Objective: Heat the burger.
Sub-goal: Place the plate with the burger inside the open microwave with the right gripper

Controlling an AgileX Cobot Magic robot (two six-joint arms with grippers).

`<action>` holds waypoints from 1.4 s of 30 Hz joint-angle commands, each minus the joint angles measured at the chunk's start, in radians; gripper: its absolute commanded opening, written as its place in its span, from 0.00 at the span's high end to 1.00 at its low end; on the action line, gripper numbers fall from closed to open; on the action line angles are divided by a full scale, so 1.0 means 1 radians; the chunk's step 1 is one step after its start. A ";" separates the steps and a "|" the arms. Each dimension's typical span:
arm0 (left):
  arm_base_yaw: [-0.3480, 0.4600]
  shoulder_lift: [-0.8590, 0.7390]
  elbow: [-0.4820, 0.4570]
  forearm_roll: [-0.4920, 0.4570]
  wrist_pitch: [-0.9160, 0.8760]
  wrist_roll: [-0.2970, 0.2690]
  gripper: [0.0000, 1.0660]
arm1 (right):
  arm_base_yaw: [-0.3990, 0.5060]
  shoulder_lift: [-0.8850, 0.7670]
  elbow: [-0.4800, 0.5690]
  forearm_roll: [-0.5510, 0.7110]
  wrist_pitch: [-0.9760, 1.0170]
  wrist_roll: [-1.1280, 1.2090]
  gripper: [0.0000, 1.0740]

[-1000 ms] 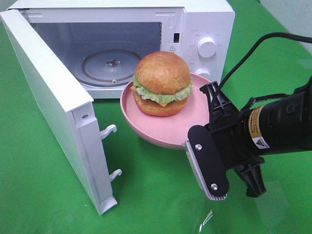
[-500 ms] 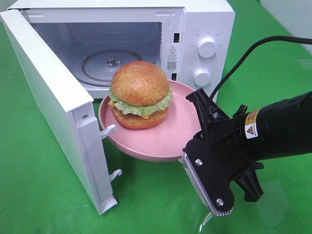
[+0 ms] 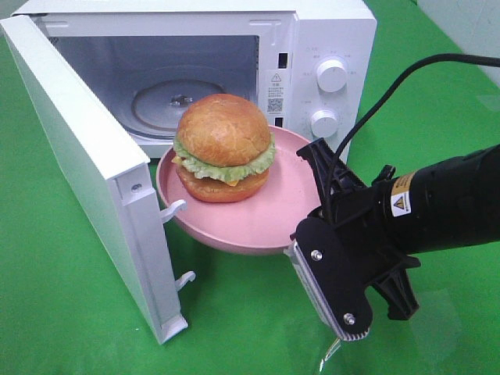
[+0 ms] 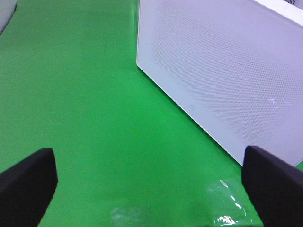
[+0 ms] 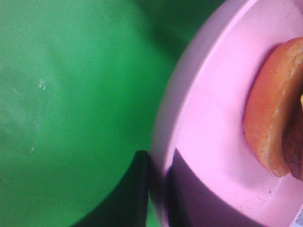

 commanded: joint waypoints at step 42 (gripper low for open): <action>-0.001 0.000 0.001 -0.010 -0.004 0.002 0.08 | -0.005 0.343 -0.482 -0.127 0.070 0.107 1.00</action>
